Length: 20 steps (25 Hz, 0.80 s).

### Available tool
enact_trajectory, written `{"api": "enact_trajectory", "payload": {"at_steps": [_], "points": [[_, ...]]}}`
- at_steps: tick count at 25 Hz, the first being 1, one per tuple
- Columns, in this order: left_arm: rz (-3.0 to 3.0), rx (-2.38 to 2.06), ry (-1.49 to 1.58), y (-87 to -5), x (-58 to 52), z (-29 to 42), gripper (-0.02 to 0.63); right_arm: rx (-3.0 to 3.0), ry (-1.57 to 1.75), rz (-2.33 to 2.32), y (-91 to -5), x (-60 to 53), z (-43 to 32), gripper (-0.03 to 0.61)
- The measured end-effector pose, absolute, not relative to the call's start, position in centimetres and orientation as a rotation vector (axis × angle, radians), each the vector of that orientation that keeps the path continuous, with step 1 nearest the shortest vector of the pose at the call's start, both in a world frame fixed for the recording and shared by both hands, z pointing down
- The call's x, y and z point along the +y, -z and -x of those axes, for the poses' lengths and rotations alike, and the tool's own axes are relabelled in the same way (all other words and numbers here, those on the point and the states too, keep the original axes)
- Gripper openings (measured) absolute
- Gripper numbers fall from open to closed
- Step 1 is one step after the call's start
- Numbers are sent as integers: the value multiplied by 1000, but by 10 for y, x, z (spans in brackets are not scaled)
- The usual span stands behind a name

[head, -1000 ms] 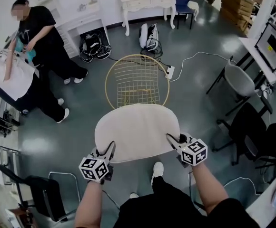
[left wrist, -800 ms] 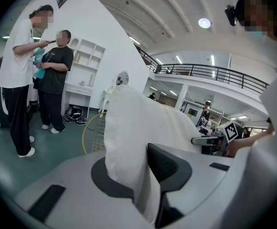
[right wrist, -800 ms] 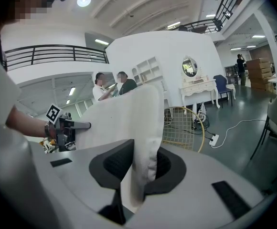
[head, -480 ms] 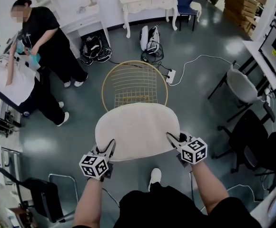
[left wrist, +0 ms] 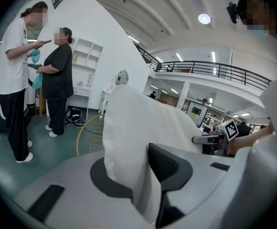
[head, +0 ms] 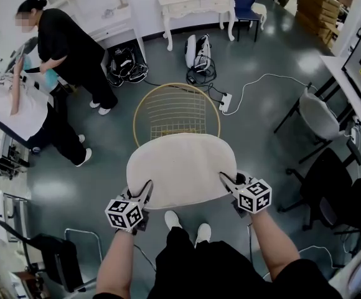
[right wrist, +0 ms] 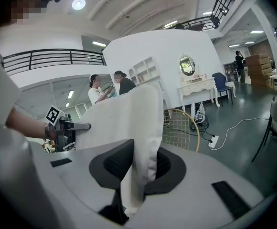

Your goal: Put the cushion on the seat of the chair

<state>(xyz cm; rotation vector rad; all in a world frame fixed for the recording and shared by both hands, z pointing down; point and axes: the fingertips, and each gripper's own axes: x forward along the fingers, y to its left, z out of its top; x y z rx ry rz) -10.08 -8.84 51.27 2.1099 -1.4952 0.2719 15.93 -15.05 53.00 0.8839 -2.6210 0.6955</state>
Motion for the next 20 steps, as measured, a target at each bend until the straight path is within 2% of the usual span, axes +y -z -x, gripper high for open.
{"api": "enact_trajectory", "payload": {"at_steps": [20], "points": [[-2112,-1419,-297,-581,-170,151,124,-2534,-748,-937,-595,-222,-112,74]]}}
